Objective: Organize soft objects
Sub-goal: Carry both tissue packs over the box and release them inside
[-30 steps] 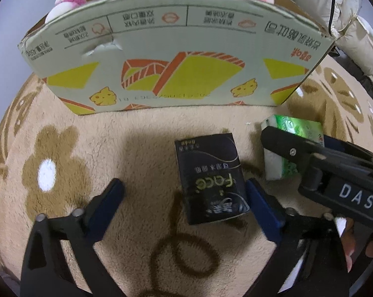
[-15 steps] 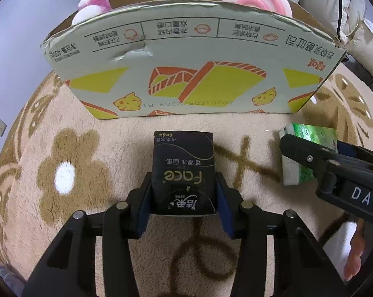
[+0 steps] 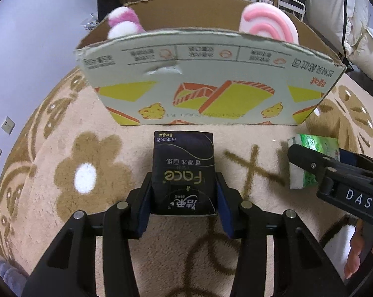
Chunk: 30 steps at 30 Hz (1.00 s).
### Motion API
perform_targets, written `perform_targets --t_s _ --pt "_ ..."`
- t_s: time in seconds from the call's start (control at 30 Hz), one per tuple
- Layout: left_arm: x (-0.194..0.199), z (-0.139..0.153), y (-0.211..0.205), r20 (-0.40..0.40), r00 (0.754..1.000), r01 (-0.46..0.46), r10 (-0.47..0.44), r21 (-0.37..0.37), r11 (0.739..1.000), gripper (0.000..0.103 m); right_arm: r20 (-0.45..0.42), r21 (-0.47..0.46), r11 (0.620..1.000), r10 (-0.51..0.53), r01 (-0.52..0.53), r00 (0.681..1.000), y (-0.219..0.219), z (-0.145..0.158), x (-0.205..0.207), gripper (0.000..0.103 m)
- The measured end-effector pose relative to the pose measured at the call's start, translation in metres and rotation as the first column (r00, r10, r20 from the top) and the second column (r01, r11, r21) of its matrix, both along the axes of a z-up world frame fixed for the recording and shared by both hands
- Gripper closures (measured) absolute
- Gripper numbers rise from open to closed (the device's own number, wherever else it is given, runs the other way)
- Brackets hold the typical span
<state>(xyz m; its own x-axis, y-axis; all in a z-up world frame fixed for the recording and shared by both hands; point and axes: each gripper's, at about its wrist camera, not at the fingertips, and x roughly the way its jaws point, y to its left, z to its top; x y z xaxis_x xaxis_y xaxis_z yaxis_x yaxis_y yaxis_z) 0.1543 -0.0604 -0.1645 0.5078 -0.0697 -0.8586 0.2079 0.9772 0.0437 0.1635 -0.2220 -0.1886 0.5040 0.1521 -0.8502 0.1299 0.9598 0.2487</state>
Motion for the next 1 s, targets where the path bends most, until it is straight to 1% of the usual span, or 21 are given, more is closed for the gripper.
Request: perform_targets --t_s 0.17,0.37,0.5,0.6,0.83,0.9,1.0 --pt "-0.002 0.007 0.006 0.027 1.000 -0.016 0.016 0.001 1.000 0.058 0.015 -0.004 1.000 0.000 0.000 1.000 0.002 0.005 -0.010 0.022" --pt "-0.009 0.018 0.013 0.068 0.997 -0.034 0.033 0.021 0.999 0.058 0.041 -0.034 0.999 -0.005 0.007 0.999 0.006 0.016 -0.024 0.022" --pt "-0.019 0.030 0.018 0.097 0.994 -0.046 0.044 0.015 0.999 0.058 0.068 -0.077 0.997 -0.019 0.024 0.997 0.009 0.027 -0.034 0.022" --pt "-0.027 0.042 0.020 0.137 0.990 -0.049 0.044 0.032 0.998 0.058 0.087 -0.056 0.998 -0.027 0.032 0.996 0.008 0.037 -0.043 0.023" --pt "-0.040 0.081 0.027 0.239 0.970 -0.053 0.044 0.035 0.998 0.058 0.202 -0.069 0.998 -0.001 0.015 0.979 0.010 0.081 -0.059 0.023" --pt "-0.039 0.093 0.032 0.254 0.966 -0.058 0.053 0.014 0.998 0.058 0.236 -0.085 0.996 0.007 0.014 0.972 0.010 0.096 -0.059 0.023" --pt "-0.031 0.112 0.041 0.286 0.956 -0.062 0.061 -0.004 0.998 0.058 0.263 -0.101 0.995 0.015 0.013 0.965 0.011 0.108 -0.053 0.023"
